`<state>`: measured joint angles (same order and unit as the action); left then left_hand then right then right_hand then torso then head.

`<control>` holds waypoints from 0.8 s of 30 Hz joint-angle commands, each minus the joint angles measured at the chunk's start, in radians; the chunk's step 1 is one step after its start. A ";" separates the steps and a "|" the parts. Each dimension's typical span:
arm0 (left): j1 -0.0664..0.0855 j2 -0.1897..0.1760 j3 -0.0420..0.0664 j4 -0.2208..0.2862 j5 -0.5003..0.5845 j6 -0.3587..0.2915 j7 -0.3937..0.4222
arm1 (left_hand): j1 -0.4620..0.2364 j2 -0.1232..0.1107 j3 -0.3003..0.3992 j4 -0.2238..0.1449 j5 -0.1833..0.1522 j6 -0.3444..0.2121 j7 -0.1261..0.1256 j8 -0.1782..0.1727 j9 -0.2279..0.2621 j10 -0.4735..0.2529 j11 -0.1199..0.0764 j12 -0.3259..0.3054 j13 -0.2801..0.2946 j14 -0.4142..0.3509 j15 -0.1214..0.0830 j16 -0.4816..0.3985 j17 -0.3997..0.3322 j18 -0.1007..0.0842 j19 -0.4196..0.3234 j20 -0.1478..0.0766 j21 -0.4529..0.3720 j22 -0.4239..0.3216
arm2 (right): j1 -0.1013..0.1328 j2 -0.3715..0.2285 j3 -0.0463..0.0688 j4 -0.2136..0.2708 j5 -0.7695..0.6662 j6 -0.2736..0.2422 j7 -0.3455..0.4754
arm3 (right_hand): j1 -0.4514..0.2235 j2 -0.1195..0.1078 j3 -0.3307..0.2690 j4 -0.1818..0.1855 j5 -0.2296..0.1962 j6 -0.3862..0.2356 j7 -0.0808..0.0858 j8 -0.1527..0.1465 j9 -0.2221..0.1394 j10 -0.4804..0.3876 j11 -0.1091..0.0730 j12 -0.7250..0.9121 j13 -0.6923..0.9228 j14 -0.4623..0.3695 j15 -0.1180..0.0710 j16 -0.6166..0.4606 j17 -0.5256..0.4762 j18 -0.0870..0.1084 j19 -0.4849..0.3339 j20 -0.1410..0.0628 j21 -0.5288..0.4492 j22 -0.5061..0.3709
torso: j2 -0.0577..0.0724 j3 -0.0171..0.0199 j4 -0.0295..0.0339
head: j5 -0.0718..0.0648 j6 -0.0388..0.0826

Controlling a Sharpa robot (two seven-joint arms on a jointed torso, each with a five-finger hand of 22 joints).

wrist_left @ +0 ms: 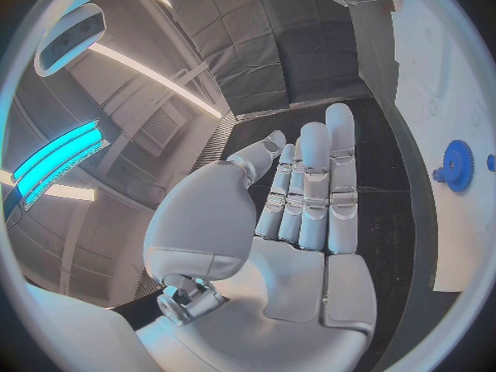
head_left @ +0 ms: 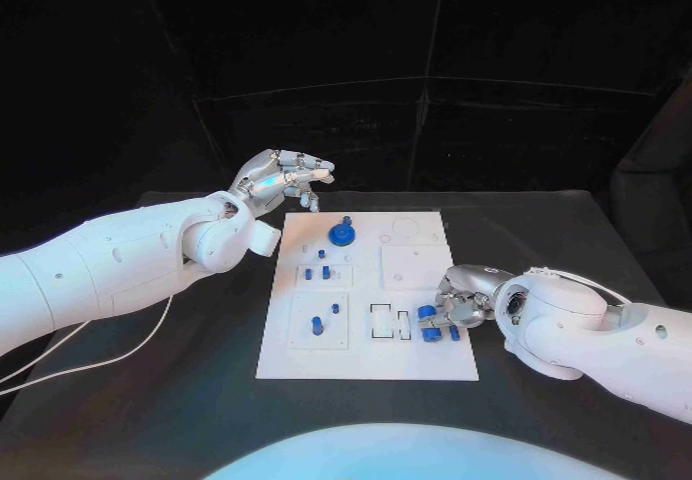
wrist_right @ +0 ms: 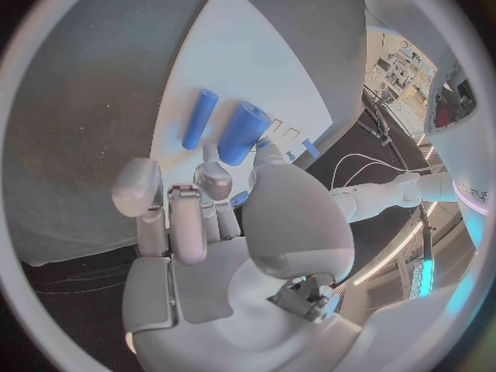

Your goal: Assemble the parts on the task board

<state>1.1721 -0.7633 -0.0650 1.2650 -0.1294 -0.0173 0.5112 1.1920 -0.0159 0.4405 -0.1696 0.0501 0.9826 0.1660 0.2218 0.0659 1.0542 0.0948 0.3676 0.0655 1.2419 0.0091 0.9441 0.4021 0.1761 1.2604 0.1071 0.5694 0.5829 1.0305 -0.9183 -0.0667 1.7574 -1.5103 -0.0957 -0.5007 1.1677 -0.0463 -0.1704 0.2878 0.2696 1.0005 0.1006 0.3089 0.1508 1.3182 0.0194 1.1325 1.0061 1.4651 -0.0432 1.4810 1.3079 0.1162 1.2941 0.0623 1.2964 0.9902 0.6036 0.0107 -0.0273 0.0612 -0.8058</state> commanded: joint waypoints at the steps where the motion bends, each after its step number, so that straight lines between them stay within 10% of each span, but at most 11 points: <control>1: 0.002 0.000 0.001 0.001 0.004 0.010 0.004 | 0.006 0.004 -0.001 -0.006 -0.001 0.001 0.007 -0.003 0.001 -0.004 0.002 -0.003 0.001 -0.007 0.000 -0.003 -0.001 0.006 0.007 -0.001 -0.007 -0.002 | -0.005 0.007 0.000 -0.005 -0.038 0.016 0.001 | 0.010 -0.003 -0.006 -0.002 -0.001 -0.004 -0.002 0.002 0.001 -0.004 0.000 -0.005 0.001 0.067 -0.007 0.003 0.049 -0.008 -0.001 -0.002 -0.005 0.000 | -0.001 -0.0001 0.0005 | 0.000 0.001; 9: 0.002 -0.003 0.000 0.003 0.004 0.010 0.005 | 0.006 0.004 -0.001 -0.006 -0.001 0.001 0.007 -0.003 0.001 -0.004 0.002 -0.003 0.001 -0.007 0.000 -0.003 -0.001 0.006 0.007 -0.001 -0.007 -0.002 | -0.019 0.026 0.000 -0.015 -0.064 0.009 -0.007 | 0.076 0.028 0.001 -0.016 0.039 -0.002 -0.004 0.009 0.015 0.002 -0.002 -0.005 0.018 0.066 -0.009 0.003 0.051 -0.009 0.000 -0.003 -0.004 0.004 | 0.000 -0.0012 0.0001 | 0.000 0.003; 24: 0.002 -0.004 0.000 0.005 0.004 0.011 0.005 | 0.006 0.004 -0.002 -0.006 -0.001 0.001 0.007 -0.003 0.001 -0.004 0.002 -0.003 0.001 -0.007 0.000 -0.003 -0.001 0.006 0.007 -0.001 -0.007 -0.002 | -0.022 0.000 0.000 0.021 0.045 -0.179 0.011 | 0.127 0.086 0.011 -0.021 0.142 0.025 -0.014 0.018 0.035 0.034 -0.012 0.030 0.077 0.069 -0.016 0.009 0.066 -0.012 0.012 -0.009 0.008 0.026 | 0.000 -0.0015 0.0004 | -0.008 0.006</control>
<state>1.1720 -0.7673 -0.0661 1.2675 -0.1294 -0.0168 0.5112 1.1920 -0.0160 0.4405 -0.1696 0.0501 0.9826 0.1660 0.2218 0.0659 1.0542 0.0948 0.3676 0.0656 1.2419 0.0091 0.9441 0.4022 0.1761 1.2604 0.1071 0.5694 0.5821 1.0078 -0.9143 -0.0674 1.7660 -1.5119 -0.1833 -0.4999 1.2904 0.0268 -0.1618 0.2681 0.4090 1.0182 0.0861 0.3214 0.1755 1.3490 0.0073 1.1580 1.0814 1.4650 -0.0505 1.4851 1.3077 0.1162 1.3012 0.0552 1.3011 1.0154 0.6042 0.0094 -0.0258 0.0524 -0.7994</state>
